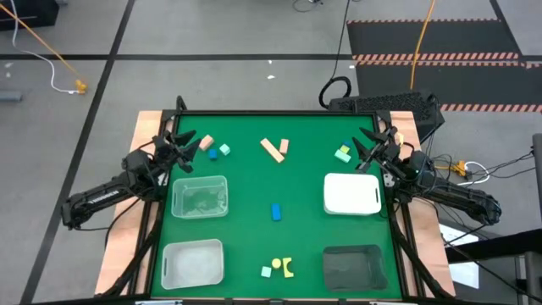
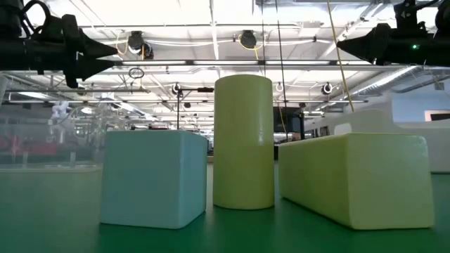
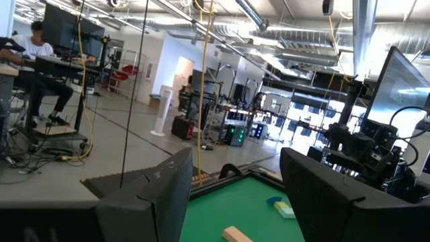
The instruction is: Sort & place blocks by color
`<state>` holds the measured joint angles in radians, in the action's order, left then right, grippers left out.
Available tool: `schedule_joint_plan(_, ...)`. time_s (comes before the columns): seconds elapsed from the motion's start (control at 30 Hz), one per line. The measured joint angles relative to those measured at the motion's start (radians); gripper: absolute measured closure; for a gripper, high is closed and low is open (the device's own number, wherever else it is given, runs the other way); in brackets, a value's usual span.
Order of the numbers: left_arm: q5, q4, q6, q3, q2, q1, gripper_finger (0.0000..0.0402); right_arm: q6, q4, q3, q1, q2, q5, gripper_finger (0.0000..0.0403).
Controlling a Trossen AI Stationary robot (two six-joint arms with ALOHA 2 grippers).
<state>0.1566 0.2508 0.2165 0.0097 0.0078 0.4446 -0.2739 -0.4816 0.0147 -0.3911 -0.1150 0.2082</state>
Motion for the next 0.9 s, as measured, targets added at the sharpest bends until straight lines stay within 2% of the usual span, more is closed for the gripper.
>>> schedule_joint_plan(0.8, 0.0, 0.0, 0.0, 0.0, 0.0, 0.0, 0.0176, 0.002, -0.008, 0.0, 0.0, 0.0, 0.0, 0.0222)
schedule_joint_plan(0.9, 0.0, 0.0, 0.0, 0.0, 0.0, 0.0, 0.0176, 0.101, -0.016, 0.0, 0.0, 0.0, -0.001, 0.0222)
